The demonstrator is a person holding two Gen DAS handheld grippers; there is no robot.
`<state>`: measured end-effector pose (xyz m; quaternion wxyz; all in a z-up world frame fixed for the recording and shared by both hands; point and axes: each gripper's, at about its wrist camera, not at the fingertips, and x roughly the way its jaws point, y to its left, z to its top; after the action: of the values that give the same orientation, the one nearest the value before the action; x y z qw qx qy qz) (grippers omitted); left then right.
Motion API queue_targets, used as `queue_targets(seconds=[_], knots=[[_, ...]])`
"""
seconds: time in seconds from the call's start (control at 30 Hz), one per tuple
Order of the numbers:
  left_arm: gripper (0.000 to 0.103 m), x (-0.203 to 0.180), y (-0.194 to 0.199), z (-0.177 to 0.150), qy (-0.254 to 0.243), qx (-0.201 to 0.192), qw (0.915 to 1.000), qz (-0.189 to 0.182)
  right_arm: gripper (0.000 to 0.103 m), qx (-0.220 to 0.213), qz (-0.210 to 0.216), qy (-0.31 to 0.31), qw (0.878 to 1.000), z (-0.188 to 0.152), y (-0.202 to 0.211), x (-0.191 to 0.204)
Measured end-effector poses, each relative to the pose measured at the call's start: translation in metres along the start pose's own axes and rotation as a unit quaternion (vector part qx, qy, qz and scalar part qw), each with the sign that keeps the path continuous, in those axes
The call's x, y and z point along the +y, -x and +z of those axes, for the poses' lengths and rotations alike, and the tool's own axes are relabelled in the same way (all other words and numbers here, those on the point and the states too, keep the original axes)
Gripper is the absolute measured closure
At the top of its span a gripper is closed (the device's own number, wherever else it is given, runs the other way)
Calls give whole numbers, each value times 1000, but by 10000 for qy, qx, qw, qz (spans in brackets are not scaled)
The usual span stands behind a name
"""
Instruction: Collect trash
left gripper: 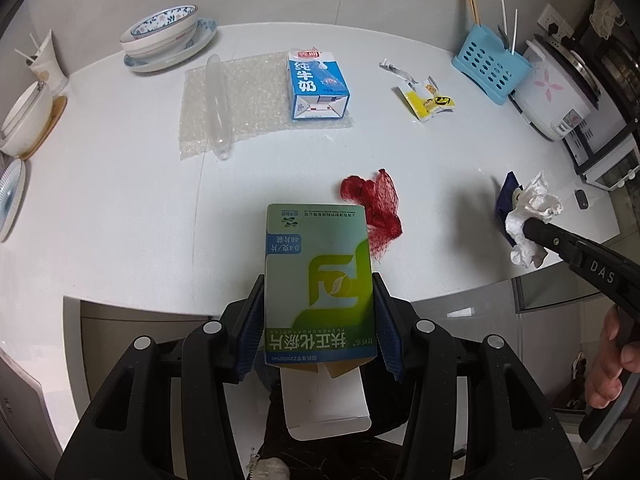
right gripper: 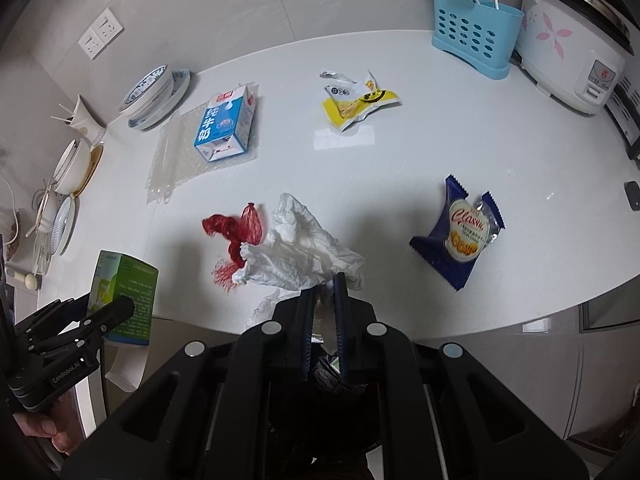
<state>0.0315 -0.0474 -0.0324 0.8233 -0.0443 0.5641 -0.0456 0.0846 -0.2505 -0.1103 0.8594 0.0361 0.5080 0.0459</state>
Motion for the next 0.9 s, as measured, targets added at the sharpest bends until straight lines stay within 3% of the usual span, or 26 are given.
queue_targets(seconds=[0.9], knots=[[55,-39,3,-83,86,91,9998,-154,94,110,207,381,9990,-88,24,-8]])
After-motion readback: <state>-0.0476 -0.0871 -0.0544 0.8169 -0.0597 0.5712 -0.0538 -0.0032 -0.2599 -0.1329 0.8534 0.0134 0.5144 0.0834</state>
